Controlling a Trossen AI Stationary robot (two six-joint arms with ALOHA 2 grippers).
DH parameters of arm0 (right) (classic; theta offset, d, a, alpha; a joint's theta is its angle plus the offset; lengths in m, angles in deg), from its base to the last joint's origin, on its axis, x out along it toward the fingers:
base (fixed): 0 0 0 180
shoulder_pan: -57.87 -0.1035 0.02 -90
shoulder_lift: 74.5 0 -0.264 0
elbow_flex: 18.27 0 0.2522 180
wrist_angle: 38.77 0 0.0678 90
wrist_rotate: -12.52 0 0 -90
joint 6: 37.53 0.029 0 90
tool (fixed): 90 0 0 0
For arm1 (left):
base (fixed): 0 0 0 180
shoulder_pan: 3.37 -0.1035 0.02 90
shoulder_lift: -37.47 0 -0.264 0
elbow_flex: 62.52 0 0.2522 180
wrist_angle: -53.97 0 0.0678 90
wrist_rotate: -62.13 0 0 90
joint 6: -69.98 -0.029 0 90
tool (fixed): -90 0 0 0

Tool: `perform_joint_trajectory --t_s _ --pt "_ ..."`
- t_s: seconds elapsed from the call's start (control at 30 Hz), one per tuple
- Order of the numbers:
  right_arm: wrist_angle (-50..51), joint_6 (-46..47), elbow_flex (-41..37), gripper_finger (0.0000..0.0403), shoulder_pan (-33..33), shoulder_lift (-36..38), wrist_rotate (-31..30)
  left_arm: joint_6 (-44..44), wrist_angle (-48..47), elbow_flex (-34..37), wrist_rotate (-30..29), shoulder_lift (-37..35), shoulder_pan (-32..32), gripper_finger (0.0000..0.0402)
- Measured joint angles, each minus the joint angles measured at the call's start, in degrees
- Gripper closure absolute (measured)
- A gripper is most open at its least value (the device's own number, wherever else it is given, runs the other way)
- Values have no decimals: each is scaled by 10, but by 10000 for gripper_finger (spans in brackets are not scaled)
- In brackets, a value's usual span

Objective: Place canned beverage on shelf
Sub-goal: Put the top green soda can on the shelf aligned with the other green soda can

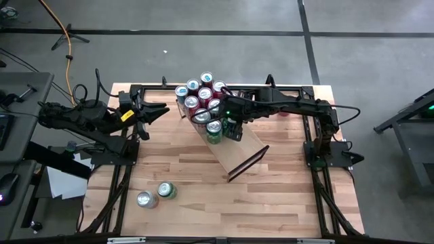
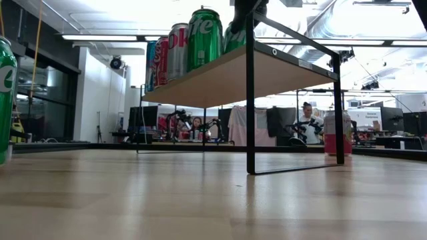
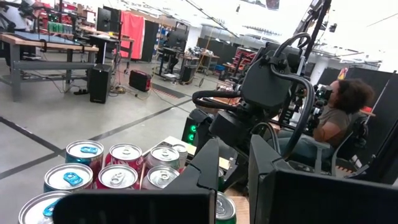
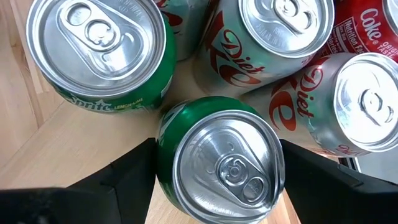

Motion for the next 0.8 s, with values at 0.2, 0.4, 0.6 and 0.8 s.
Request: perform_joint_trajectory --t_s 0.2,0.4,0.6,0.8 --pt "0 -19 0 116 0 0 8 0 0 0 0 0 0 401" --pt "-2 -13 0 107 0 0 9 0 0 0 0 0 0 401" --pt "-7 -9 0 65 0 2 8 0 -1 0 0 0 0 401" --pt "-23 -44 0 43 0 2 7 0 -4 0 0 0 0 401"
